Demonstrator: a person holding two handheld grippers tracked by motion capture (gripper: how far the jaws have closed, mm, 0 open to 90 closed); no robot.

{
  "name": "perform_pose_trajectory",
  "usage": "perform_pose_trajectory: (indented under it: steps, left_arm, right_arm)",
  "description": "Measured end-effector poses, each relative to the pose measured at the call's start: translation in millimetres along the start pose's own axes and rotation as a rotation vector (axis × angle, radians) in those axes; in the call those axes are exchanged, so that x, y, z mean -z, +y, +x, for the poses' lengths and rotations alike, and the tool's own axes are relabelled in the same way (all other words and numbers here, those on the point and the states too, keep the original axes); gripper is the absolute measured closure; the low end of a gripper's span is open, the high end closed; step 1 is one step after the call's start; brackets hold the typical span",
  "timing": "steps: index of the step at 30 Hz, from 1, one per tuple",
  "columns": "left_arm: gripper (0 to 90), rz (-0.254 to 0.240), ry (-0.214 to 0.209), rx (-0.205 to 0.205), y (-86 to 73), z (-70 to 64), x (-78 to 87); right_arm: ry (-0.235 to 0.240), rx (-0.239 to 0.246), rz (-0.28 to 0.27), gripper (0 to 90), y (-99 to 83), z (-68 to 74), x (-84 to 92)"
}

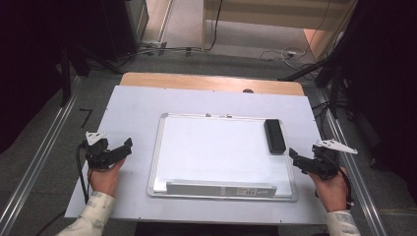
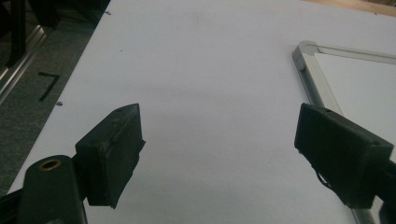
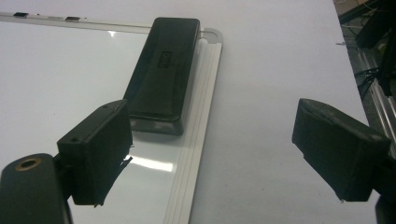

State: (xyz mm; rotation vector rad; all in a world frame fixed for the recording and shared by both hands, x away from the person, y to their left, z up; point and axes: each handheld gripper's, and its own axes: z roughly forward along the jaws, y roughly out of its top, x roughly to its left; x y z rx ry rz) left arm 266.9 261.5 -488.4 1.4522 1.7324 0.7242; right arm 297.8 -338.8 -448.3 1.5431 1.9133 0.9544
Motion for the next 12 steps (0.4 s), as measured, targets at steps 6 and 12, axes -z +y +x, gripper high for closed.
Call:
perform_pose_trajectory:
  steps: [6,12]
  left_arm:
    - [15.6,-0.001,0.0,0.001,0.2,0.0,0.4]
    - [15.6,-0.004,-0.002,0.002,0.5,0.4,1.6]
  right_arm:
    - [-0.017,-0.01,0.006,12.5,-6.4,-7.1,2.3]
    - [-0.051,-0.013,0.022,13.6,-13.3,-13.0,2.9]
